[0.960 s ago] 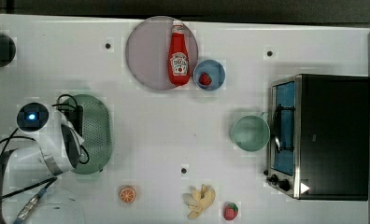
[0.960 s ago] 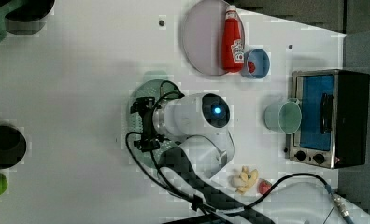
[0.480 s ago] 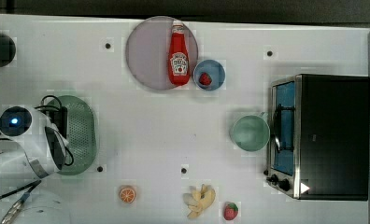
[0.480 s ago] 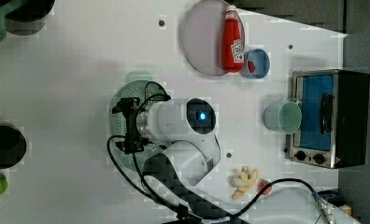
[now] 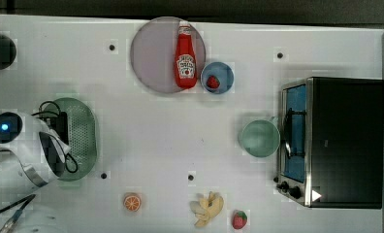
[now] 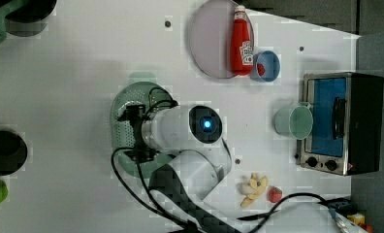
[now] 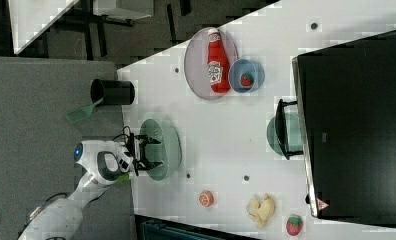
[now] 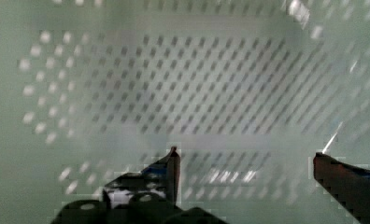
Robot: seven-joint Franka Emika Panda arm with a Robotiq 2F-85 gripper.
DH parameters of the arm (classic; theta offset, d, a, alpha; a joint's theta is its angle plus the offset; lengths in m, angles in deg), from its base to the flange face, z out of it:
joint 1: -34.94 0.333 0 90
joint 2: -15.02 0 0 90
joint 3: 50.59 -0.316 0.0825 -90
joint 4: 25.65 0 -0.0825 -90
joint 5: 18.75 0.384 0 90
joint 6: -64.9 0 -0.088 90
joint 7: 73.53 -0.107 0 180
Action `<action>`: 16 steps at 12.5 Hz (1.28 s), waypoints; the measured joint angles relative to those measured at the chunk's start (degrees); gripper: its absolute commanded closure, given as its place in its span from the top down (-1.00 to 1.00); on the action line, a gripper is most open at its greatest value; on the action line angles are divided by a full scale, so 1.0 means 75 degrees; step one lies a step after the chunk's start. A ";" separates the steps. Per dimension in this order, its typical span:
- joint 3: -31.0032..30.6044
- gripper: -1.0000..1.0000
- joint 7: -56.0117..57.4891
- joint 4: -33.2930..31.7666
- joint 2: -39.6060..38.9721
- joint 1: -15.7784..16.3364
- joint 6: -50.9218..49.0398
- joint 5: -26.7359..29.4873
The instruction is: Drag strainer right to left.
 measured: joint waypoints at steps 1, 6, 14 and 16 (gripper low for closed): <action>0.0213 1.00 0.0403 -0.0030 0.0261 0.0075 -0.0731 -0.0392; 0.1797 1.00 0.3189 -0.0119 0.3006 0.0190 -0.3318 -0.0690; 0.5716 1.00 0.7737 0.0850 0.7403 -0.0903 -0.4927 -0.2698; 0.6272 1.00 0.8084 0.0813 0.7472 -0.1246 -0.5298 -0.2794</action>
